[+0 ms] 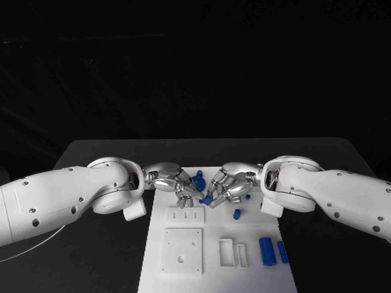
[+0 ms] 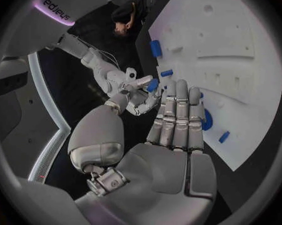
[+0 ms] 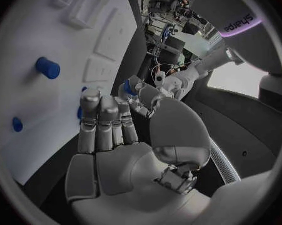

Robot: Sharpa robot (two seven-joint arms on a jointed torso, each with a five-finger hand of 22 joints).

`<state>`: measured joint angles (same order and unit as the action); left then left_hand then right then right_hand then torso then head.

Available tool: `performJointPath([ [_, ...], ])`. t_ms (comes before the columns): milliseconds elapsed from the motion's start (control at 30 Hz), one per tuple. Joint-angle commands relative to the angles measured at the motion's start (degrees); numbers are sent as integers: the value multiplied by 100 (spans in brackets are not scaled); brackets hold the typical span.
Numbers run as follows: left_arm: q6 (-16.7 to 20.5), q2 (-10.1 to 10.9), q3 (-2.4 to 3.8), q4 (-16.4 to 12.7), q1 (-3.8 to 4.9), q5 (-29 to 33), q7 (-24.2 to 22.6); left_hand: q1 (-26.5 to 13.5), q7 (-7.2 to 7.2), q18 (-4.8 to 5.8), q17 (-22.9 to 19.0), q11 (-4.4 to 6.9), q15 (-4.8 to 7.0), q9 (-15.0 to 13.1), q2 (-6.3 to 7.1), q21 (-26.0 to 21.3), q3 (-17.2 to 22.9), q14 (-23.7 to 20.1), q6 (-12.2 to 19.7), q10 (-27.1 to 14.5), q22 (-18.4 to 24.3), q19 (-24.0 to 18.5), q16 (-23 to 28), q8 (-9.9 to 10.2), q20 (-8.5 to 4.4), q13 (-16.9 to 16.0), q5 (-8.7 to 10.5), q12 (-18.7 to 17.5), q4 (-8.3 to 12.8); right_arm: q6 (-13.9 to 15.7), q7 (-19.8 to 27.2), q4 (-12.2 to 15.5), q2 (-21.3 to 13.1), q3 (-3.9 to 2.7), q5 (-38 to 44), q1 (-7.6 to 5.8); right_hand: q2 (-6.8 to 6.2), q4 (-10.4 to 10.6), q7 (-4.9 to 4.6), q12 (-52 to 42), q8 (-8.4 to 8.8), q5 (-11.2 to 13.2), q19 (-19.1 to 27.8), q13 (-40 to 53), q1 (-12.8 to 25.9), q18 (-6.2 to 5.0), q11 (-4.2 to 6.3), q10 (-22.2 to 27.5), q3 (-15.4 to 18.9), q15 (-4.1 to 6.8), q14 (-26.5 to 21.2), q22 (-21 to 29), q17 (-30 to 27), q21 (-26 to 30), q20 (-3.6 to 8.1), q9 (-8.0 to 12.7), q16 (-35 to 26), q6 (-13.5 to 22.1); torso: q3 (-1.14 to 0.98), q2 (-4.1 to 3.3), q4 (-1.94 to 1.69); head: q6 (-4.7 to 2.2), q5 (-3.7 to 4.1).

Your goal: Assemble the parts on the task board

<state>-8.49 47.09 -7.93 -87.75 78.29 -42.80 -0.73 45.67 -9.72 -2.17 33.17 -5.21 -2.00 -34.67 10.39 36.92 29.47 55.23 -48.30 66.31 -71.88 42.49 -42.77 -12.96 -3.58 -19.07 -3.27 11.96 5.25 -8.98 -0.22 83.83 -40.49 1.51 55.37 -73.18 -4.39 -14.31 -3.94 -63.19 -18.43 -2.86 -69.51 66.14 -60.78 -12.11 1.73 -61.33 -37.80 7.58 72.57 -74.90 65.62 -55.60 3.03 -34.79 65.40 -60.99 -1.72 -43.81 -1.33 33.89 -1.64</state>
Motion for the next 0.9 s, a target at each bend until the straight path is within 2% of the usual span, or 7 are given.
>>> performJointPath([
  [33, -101, -25, 2, -12, 6, 22, 77, 22, -15, -64, 10, -27, -26, 12, 15, -22, -2, 19, 46, -18, 2, -25, 28, 33, 17, 7, 29, -35, -37, -118, 3, 16, 15, -1, -45, -3, 47, 1, -50, 5, -17, 1, 26, 6, 2, -289, 4, 28, -22, 17, -35, -108, 9, -17, 0, 1, -9, -6, 1, 2, -3, 3, -1],
  [233, -195, -54, 2, -14, 6, -55, 140, 46, -14, -65, 17, -27, -27, 22, -33, -22, -3, 19, 41, -13, -1, -31, 29, 29, 18, 11, 28, -40, -53, -120, -1, 21, 25, -1, -62, -3, 48, 2, -50, 4, -18, 1, 27, 7, 4, -289, 4, 29, -26, 16, -36, -108, 10, -18, -1, -1, -9, -5, -2, 1, -6, 8, -10],
  [433, -232, -114, -1, -1, 6, -55, 169, 65, -12, -65, 20, -26, -27, 25, -53, -21, -9, 19, 37, -9, -3, -34, 28, 25, 19, 13, 28, -42, -47, -129, -9, 17, 45, -1, -62, -3, 48, 2, -50, 4, -18, 1, 27, 7, 4, -289, 4, 30, -27, 16, -37, -108, 10, -18, -1, -1, -9, -5, 7, 3, -8, 13, -10],
  [533, -290, -126, -4, -3, 6, -55, 181, 168, -2, -62, 37, -22, -25, 39, -248, -10, -61, 26, 11, 8, -16, -40, 22, 6, 20, 18, 24, -46, 29, -146, -13, 14, 65, -1, -62, -3, 44, -2, -50, 4, -17, 0, 29, 9, 1, -289, 3, 32, -33, 16, -39, -108, 10, -18, -1, -3, -9, -2, 6, 1, -6, 17, -12],
  [900, -458, -136, -4, -7, 6, -34, 213, 329, 42, -57, 68, 0, -16, 92, -605, -8, -252, 45, -99, 68, -19, -36, 31, -65, 11, 34, 13, -58, 220, -129, -18, 34, 100, 2, -91, -3, 43, -2, -52, 4, -18, 1, 30, 11, 5, -289, 3, 34, -38, 15, -41, -108, 11, -18, -2, -7, -8, -1, 7, 3, -1, 27, -12],
])
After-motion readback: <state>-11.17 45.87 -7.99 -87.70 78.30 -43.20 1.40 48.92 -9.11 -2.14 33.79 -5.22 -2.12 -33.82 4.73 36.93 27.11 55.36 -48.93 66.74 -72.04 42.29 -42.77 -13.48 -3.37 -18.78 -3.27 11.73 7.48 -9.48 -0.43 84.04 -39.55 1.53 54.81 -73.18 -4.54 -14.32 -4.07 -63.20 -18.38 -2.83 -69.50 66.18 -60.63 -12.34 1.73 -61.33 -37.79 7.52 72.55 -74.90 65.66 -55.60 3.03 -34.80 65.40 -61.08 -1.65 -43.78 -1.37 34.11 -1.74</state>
